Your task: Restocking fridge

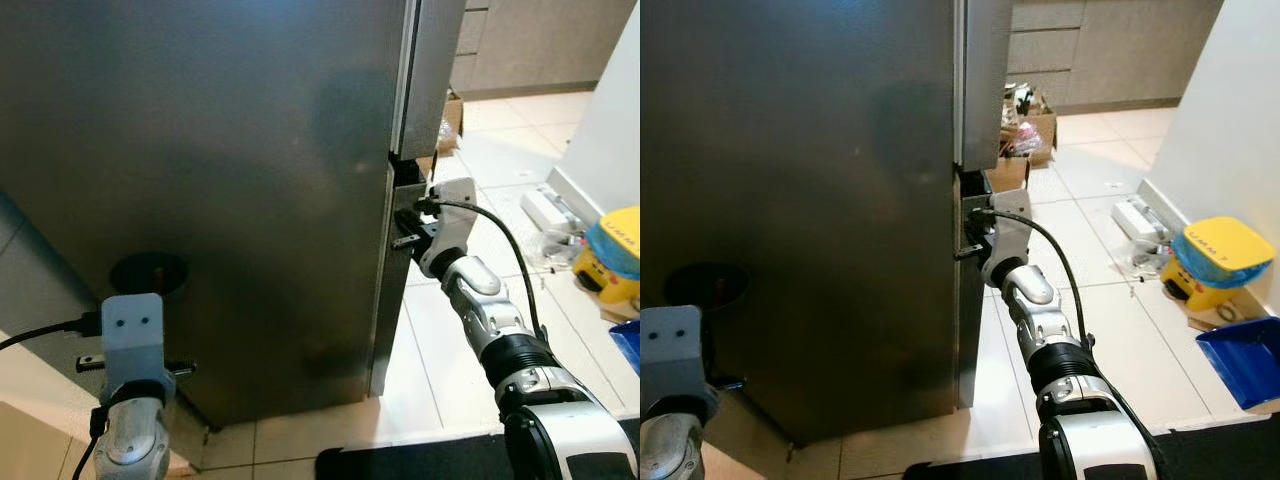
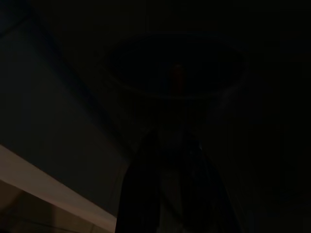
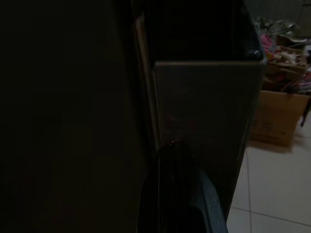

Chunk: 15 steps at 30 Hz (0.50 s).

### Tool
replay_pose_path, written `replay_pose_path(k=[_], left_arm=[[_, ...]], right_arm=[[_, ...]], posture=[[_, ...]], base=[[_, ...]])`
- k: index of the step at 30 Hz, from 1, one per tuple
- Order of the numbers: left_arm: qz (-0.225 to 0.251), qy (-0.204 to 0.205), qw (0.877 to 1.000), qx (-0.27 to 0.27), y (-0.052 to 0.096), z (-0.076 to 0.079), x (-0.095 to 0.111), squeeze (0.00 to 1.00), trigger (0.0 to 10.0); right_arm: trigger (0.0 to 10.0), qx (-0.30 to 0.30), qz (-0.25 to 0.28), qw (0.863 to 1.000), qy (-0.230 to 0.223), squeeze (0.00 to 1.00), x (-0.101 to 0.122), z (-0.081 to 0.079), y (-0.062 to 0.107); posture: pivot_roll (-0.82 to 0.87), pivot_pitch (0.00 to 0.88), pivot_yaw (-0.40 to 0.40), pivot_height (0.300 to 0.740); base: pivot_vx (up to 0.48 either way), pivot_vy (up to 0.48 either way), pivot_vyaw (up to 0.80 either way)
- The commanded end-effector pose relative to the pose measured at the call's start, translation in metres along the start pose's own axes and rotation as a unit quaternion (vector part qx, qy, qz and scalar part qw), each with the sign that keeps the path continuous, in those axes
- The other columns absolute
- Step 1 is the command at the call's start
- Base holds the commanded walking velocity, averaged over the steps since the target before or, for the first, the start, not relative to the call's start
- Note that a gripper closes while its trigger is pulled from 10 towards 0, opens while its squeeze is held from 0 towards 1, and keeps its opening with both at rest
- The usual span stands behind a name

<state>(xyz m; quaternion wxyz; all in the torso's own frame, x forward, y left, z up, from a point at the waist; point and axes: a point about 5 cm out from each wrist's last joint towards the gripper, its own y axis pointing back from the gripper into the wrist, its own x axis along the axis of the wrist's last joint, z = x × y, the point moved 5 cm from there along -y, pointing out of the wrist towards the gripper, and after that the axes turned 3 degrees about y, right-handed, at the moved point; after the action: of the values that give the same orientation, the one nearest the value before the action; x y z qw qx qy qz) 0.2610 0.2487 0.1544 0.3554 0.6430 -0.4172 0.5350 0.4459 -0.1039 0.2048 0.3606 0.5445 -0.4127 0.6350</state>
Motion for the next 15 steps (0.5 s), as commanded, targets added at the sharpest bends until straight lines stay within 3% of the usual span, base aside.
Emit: replay_pose_path(k=[1,15], left_arm=[[-0.002,-0.022,1.000,-0.002,0.007,-0.005,0.001,0.00,10.0],[-0.005,-0.025,1.000,-0.008,0.009,-0.005,0.007,0.00,10.0]], right_arm=[[10.0,0.005,0.007,1.000,-0.007,0.00,0.007,0.000,-0.004],[10.0,0.050,-0.011,0.998,-0.036,0.00,0.003,-0.014,-0.010]], posture=[[0.13,0.207,0.073,0.740],[0.15,0.207,0.070,0.740]], base=[[0.000,0.000,0.00],[0.000,0.000,0.00]])
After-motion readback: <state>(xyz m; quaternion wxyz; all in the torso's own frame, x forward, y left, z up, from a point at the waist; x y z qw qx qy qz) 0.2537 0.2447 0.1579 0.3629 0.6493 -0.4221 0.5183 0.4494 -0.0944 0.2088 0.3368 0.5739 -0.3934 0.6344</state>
